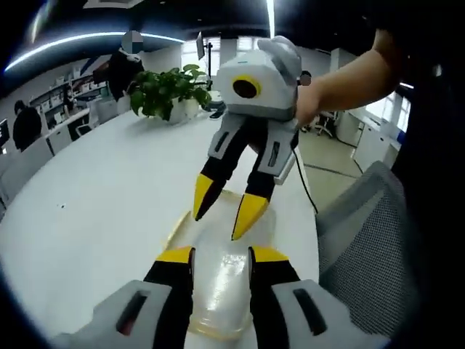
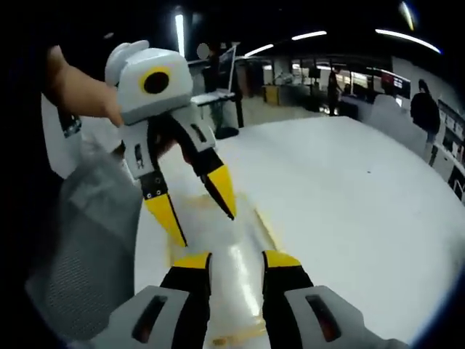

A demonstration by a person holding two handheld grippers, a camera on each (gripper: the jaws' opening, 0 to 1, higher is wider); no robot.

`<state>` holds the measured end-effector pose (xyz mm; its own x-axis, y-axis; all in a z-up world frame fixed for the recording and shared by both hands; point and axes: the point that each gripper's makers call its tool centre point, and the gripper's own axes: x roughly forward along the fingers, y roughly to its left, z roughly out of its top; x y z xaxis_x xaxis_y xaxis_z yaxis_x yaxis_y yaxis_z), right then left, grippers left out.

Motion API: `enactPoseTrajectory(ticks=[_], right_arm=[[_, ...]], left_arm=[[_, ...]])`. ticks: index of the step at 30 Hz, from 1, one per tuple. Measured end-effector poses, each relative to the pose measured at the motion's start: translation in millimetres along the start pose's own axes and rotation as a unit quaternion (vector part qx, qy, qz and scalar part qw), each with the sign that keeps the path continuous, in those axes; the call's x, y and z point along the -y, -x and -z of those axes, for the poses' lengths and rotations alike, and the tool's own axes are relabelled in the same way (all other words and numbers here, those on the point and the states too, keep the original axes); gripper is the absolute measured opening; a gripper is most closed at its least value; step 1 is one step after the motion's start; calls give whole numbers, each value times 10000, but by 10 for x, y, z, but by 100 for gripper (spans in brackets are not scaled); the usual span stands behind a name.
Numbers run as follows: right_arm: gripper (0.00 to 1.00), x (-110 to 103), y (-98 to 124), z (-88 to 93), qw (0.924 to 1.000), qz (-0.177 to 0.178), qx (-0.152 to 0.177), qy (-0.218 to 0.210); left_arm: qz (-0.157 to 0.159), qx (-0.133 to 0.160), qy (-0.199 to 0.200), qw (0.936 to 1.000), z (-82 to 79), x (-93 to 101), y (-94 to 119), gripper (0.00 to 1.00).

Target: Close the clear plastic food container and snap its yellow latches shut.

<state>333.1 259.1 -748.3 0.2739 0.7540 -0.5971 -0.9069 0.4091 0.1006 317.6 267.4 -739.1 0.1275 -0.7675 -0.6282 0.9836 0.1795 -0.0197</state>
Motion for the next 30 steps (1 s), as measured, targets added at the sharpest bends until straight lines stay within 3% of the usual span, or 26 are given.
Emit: enactPoseTrajectory(ticks=[1, 3, 10, 16, 19, 22, 28, 30], right_arm=[[25, -1, -9, -14, 9999, -8, -32, -169], [25, 8, -21, -80, 9999, -7, 138, -80], [26, 9, -59, -86, 10000, -23, 28, -31], [30, 73, -78, -92, 9996, 58, -24, -293], [30, 106, -103, -66, 9993, 52, -79, -368], [29, 119, -123, -88, 9969, -26, -66, -784], [35, 234, -153, -138, 9960, 67, -96, -886], [36, 269, -173, -129, 9954, 27, -148, -946]], left_arm=[[55, -51, -82, 9999, 12, 29, -9, 26], [88, -83, -149, 9998, 23, 52, -24, 25], [150, -224, -92, 9996, 53, 107, -43, 26], [242, -468, -235, 9983, 116, 175, -48, 35], [200, -573, -251, 9978, 158, 188, -70, 39], [130, -582, -294, 9978, 165, 212, -78, 40], [-51, -749, -713, 9946, 190, 201, -102, 41], [-58, -747, -692, 9948, 188, 200, -110, 41]])
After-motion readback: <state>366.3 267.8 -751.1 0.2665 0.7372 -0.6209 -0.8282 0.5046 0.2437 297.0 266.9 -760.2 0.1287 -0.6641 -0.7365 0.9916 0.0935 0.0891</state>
